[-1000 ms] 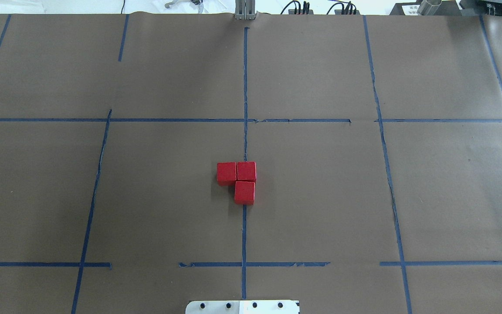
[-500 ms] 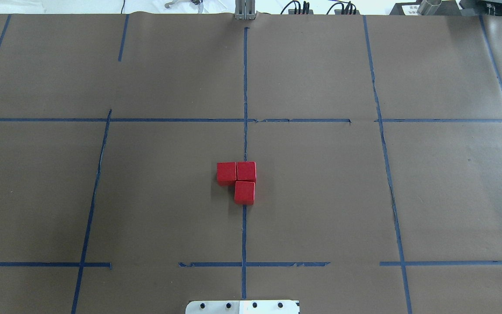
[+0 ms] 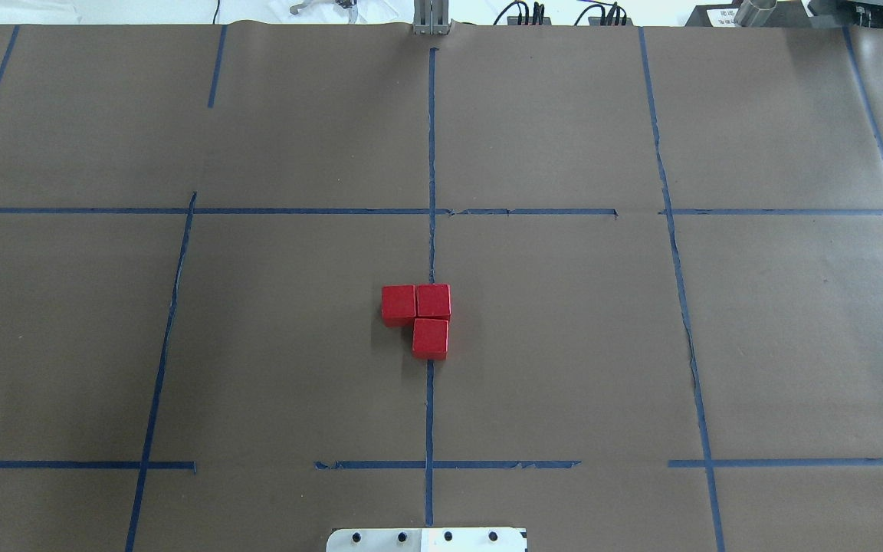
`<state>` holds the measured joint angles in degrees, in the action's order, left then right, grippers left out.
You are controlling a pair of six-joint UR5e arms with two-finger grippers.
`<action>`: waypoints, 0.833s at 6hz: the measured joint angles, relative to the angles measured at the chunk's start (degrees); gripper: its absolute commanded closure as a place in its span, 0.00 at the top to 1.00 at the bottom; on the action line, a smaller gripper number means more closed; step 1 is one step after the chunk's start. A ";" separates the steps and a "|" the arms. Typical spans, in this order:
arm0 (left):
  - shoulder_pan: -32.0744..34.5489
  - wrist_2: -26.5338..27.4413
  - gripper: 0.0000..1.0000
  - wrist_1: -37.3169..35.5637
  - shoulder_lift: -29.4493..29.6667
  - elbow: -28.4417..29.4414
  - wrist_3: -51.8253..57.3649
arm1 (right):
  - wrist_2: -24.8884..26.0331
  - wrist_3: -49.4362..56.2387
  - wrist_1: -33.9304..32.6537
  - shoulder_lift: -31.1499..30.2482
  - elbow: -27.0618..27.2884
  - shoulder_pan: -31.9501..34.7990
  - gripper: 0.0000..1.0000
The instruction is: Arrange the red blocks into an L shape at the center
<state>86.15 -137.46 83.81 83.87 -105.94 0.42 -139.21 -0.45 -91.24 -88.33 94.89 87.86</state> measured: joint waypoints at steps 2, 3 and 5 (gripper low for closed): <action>1.10 -0.01 1.00 0.35 -0.23 1.44 0.13 | 0.15 0.00 0.36 -0.33 0.09 0.02 1.00; 1.58 0.24 1.00 0.27 -0.03 1.62 -0.07 | 0.04 0.01 0.57 -0.47 0.11 0.03 1.00; 1.73 0.32 1.00 -0.25 0.65 1.94 -0.31 | -0.21 0.01 0.77 -0.66 0.27 0.03 1.00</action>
<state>87.88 -137.15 83.56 84.52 -104.01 0.12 -139.43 -0.44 -90.47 -88.99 95.16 87.89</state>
